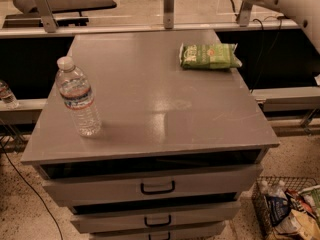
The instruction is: Move redbull can near water bottle
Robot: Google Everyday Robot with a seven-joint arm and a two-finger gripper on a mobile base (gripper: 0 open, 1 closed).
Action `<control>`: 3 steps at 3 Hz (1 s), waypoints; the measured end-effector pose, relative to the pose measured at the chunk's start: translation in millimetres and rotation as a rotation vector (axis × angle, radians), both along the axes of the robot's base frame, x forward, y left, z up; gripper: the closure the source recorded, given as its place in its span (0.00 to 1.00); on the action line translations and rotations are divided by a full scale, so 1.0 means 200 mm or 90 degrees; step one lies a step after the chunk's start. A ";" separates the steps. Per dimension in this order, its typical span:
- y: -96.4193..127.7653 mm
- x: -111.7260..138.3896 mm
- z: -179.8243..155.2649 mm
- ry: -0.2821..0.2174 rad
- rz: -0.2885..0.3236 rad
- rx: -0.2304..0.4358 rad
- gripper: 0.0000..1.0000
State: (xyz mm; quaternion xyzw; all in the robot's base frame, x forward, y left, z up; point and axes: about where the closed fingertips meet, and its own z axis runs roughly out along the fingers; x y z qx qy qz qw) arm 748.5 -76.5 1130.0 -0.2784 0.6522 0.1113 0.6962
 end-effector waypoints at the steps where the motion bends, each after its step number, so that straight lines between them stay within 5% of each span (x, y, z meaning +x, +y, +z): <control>1: -0.06 -0.09 -0.14 0.044 0.071 -0.022 1.00; 3: -0.06 -0.42 -0.52 0.176 0.235 -0.070 1.00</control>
Offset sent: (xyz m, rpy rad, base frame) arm -0.1317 -0.0169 -0.1523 -0.2172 0.4604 0.5557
